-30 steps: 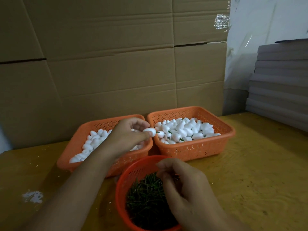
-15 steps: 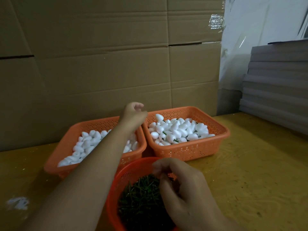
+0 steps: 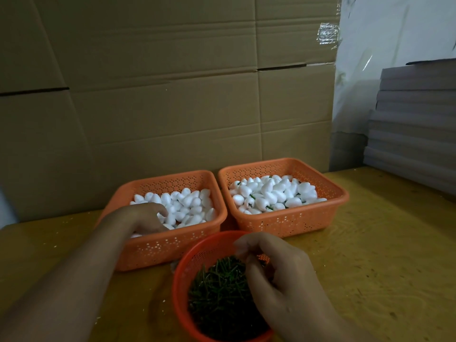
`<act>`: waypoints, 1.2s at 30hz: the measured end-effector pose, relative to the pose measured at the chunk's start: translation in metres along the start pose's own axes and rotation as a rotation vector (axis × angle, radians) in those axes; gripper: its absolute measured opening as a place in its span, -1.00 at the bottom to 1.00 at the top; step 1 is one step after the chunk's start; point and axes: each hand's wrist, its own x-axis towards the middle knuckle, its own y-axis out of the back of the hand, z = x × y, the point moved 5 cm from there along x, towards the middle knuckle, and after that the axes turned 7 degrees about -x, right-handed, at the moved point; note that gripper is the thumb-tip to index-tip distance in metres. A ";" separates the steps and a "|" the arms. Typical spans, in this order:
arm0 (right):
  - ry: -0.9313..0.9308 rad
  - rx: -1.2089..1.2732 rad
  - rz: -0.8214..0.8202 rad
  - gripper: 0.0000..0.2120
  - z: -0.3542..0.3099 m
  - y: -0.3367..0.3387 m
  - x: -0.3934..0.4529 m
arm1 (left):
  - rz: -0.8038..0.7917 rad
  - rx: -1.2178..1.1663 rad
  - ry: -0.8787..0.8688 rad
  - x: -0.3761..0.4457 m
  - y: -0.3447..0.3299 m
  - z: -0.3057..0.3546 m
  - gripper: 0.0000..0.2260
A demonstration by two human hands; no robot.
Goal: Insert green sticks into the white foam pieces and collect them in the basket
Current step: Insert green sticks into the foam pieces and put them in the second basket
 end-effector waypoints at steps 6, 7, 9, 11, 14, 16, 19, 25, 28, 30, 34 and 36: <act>-0.009 -0.012 -0.011 -0.72 0.000 -0.001 0.000 | 0.034 -0.070 -0.038 0.000 -0.002 0.000 -0.75; -0.008 -0.011 -0.011 -0.73 0.000 -0.001 0.000 | 0.048 -0.082 -0.052 -0.001 -0.002 0.000 -0.78; 0.002 -0.013 -0.008 -0.73 0.000 -0.001 0.000 | 0.090 -0.109 -0.092 -0.001 -0.001 0.000 -0.84; 0.013 -0.021 -0.002 -0.72 0.000 -0.001 0.000 | 0.154 -0.155 -0.146 -0.001 0.001 0.000 -0.86; 0.013 -0.015 -0.002 -0.72 0.000 0.000 0.001 | 0.202 -0.227 -0.176 0.000 0.004 -0.002 -0.92; 0.010 -0.013 -0.009 -0.72 0.000 -0.001 0.001 | 0.169 -0.266 -0.178 0.001 0.004 -0.004 -0.93; 0.008 -0.027 -0.007 -0.72 0.001 0.000 0.000 | 0.104 -0.234 -0.167 0.000 0.006 -0.003 -0.88; -0.003 -0.135 -0.159 -0.73 0.005 -0.008 0.002 | 0.034 -0.159 -0.152 -0.002 0.009 0.000 -0.79; -0.002 -0.152 -0.165 -0.77 0.009 -0.009 0.004 | 0.056 -0.187 -0.156 -0.001 0.009 -0.002 -0.80; 0.008 -0.176 -0.163 -0.79 0.012 -0.009 0.006 | 0.148 -0.268 -0.195 -0.002 0.013 -0.002 -0.84; 0.008 -0.268 -0.216 -0.76 0.024 -0.015 0.011 | 0.424 -0.443 -0.306 -0.011 0.029 0.001 -0.88; 0.001 -0.291 -0.239 -0.75 0.030 -0.018 0.016 | 0.480 -0.529 -0.339 -0.018 0.034 0.003 -0.89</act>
